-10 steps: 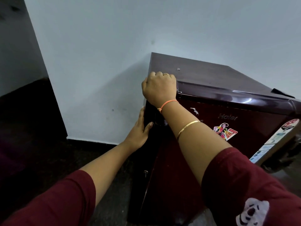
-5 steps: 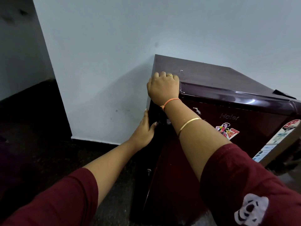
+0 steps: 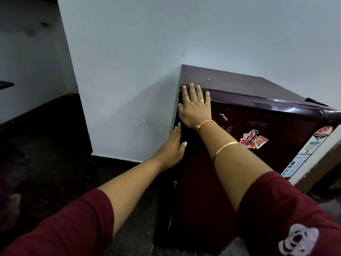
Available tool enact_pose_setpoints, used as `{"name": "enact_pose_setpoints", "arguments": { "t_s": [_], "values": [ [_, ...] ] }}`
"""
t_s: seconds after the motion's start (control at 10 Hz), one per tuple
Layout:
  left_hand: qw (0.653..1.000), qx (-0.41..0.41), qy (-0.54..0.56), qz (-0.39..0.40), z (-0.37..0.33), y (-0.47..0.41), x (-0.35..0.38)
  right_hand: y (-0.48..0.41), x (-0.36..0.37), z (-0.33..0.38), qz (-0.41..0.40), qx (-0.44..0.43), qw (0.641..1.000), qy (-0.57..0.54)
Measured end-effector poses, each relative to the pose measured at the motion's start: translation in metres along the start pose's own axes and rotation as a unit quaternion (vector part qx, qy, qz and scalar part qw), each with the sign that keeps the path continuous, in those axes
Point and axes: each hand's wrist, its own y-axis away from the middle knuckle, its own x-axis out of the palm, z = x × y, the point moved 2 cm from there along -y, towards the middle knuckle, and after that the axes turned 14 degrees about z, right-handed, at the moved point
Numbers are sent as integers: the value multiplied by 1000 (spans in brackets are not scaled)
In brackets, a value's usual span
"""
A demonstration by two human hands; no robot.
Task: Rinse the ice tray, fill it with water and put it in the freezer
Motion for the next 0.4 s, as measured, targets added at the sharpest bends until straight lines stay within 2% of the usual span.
{"name": "enact_pose_setpoints", "arguments": {
  "t_s": [0.2, 0.3, 0.4],
  "values": [
    [988, -77, -132, -6, -11, 38, 9, 47, 7, -3, 77, 33, 993, -89],
    [966, -127, -225, -20, -22, 64, 17, 91, 28, -7, 117, 75, 984, -112],
    [961, -132, -241, -21, -27, 77, 22, 114, 40, -12, 110, 77, 984, -121]
  ]
}}
